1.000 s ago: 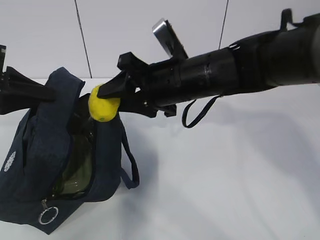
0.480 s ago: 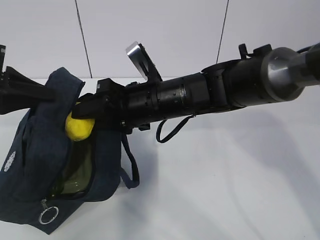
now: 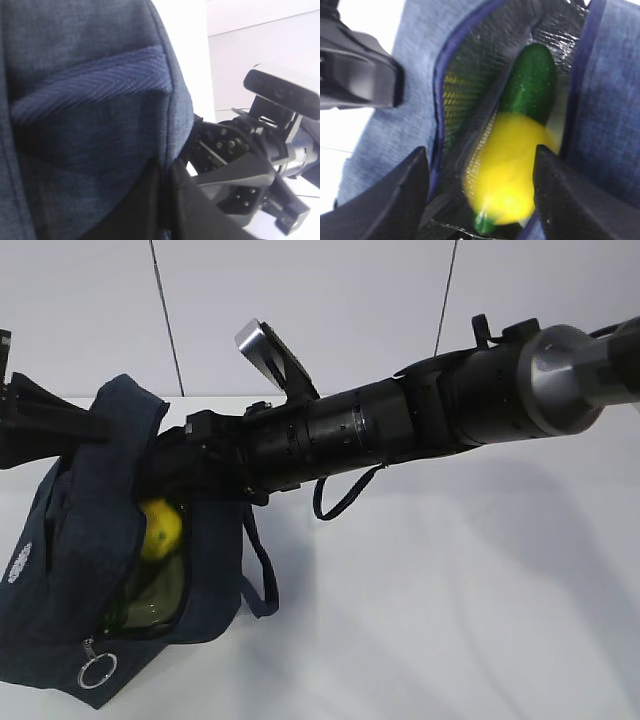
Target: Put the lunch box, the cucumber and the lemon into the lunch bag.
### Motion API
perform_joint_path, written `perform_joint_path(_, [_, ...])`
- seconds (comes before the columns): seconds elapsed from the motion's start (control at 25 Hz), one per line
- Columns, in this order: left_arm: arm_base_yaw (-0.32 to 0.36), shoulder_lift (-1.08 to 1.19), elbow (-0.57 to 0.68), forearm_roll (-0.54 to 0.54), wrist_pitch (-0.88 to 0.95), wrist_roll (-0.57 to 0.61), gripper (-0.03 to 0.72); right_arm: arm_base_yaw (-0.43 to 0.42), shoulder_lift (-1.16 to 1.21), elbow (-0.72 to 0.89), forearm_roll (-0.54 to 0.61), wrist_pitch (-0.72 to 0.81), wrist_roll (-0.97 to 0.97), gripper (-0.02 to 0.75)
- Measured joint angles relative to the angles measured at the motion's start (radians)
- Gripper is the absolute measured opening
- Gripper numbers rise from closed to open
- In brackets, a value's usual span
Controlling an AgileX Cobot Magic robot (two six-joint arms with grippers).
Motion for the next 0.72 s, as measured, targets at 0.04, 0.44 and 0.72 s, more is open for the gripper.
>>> perform_joint_path(0.04, [0.000, 0.000, 0.000, 0.000, 0.000, 0.000, 0.001, 0.002, 0.000, 0.000, -0.005, -0.002, 0.000, 0.475])
perform_joint_path(0.44, [0.000, 0.000, 0.000, 0.000, 0.003, 0.000, 0.001, -0.042, 0.000, 0.000, -0.082, 0.059, -0.003, 0.480])
perform_joint_path(0.72, [0.000, 0.000, 0.000, 0.000, 0.003, 0.000, 0.001, -0.161, 0.000, 0.000, -0.160, 0.219, 0.049, 0.480])
